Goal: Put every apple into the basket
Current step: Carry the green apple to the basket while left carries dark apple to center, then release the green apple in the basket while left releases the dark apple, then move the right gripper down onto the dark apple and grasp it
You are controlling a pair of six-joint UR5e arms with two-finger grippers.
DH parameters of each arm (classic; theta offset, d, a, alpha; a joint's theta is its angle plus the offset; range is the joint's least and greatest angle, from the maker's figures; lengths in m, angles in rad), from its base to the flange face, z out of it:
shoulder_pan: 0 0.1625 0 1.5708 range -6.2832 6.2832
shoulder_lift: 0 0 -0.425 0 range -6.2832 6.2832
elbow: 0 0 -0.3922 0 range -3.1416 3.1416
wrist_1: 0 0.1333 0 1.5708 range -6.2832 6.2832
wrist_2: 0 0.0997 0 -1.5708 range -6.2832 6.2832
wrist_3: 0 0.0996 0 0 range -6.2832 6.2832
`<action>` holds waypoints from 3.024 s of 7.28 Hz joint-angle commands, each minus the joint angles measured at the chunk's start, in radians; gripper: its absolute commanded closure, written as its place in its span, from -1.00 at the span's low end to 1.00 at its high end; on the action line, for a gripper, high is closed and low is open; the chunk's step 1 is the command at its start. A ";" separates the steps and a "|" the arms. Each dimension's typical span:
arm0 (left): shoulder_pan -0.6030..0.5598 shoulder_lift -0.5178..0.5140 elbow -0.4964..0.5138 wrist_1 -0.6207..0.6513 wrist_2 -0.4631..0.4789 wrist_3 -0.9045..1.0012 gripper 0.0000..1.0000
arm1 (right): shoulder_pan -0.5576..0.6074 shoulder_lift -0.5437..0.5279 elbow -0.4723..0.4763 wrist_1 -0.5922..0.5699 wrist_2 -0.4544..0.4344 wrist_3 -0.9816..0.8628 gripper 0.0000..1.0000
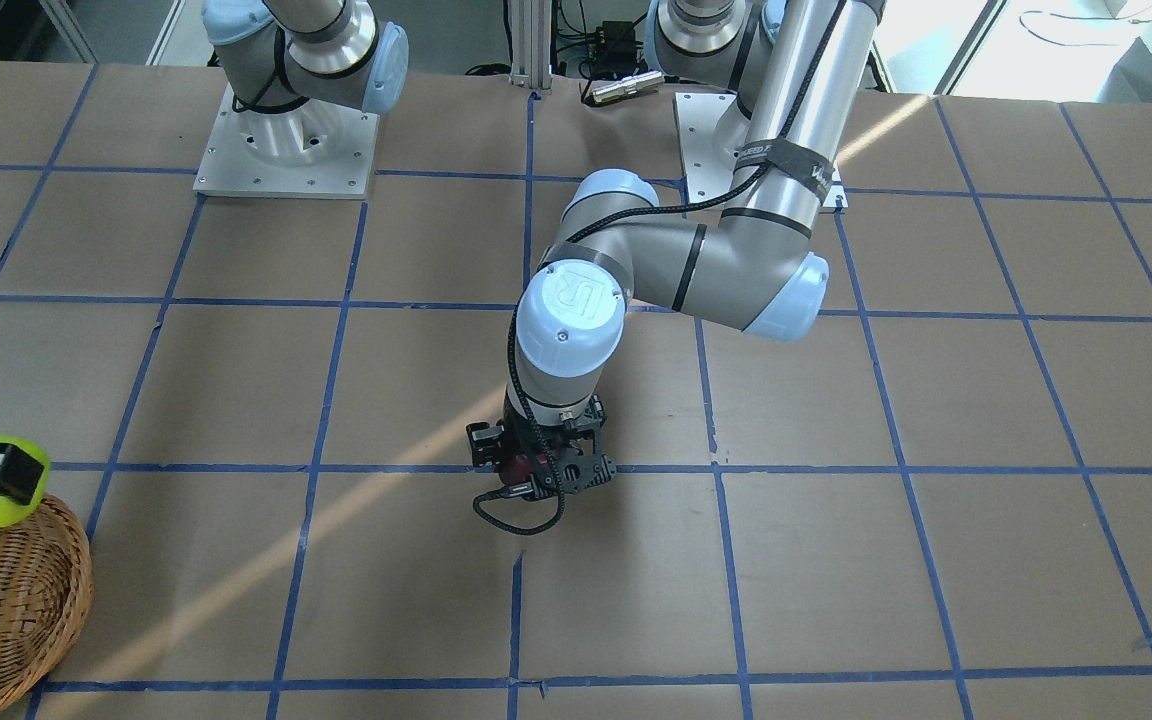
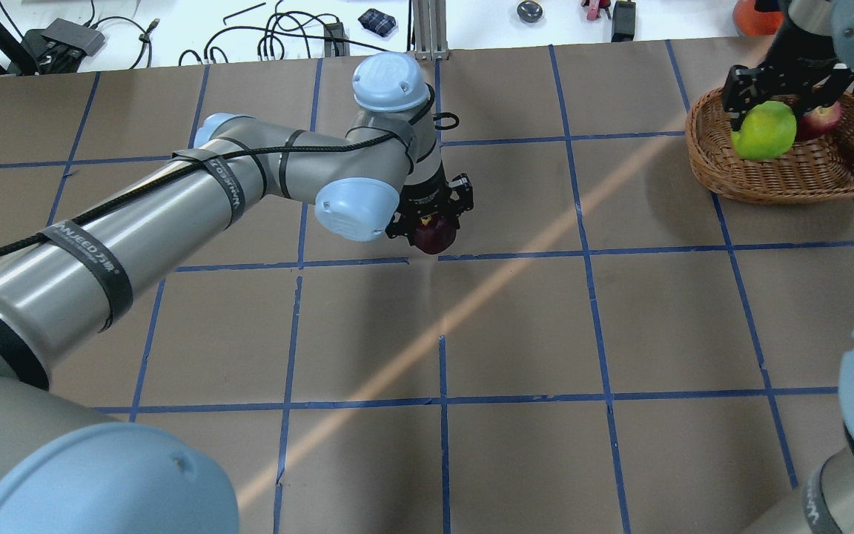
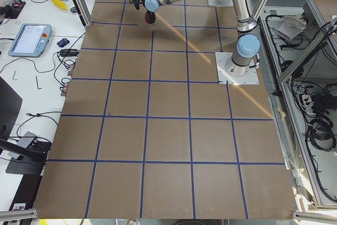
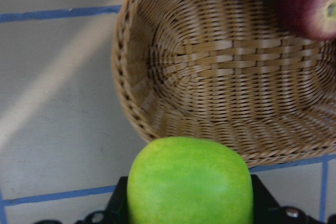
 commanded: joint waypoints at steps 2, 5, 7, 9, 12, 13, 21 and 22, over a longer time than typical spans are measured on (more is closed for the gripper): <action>-0.031 -0.020 -0.050 0.019 0.009 -0.007 -0.90 | -0.093 0.144 -0.039 -0.113 -0.007 -0.136 1.00; -0.031 0.069 -0.012 -0.015 0.005 0.013 -1.00 | -0.107 0.204 -0.030 -0.210 -0.017 -0.190 1.00; -0.003 0.222 -0.007 -0.210 0.002 0.022 -1.00 | -0.145 0.210 -0.033 -0.228 -0.014 -0.204 -0.27; 0.055 0.380 0.009 -0.483 0.028 0.117 -1.00 | -0.148 0.198 -0.036 -0.216 -0.011 -0.245 -1.00; 0.229 0.529 -0.004 -0.624 0.033 0.446 -1.00 | -0.072 -0.008 -0.035 0.038 0.068 -0.222 -1.00; 0.230 0.564 -0.035 -0.639 0.077 0.473 -1.00 | 0.009 -0.058 -0.027 0.136 0.085 -0.129 -1.00; 0.290 0.611 -0.053 -0.538 0.085 0.639 -1.00 | 0.629 0.061 0.102 -0.039 0.208 0.641 -1.00; 0.293 0.611 -0.053 -0.538 0.085 0.639 -1.00 | 0.660 0.092 0.106 -0.085 0.216 0.678 -1.00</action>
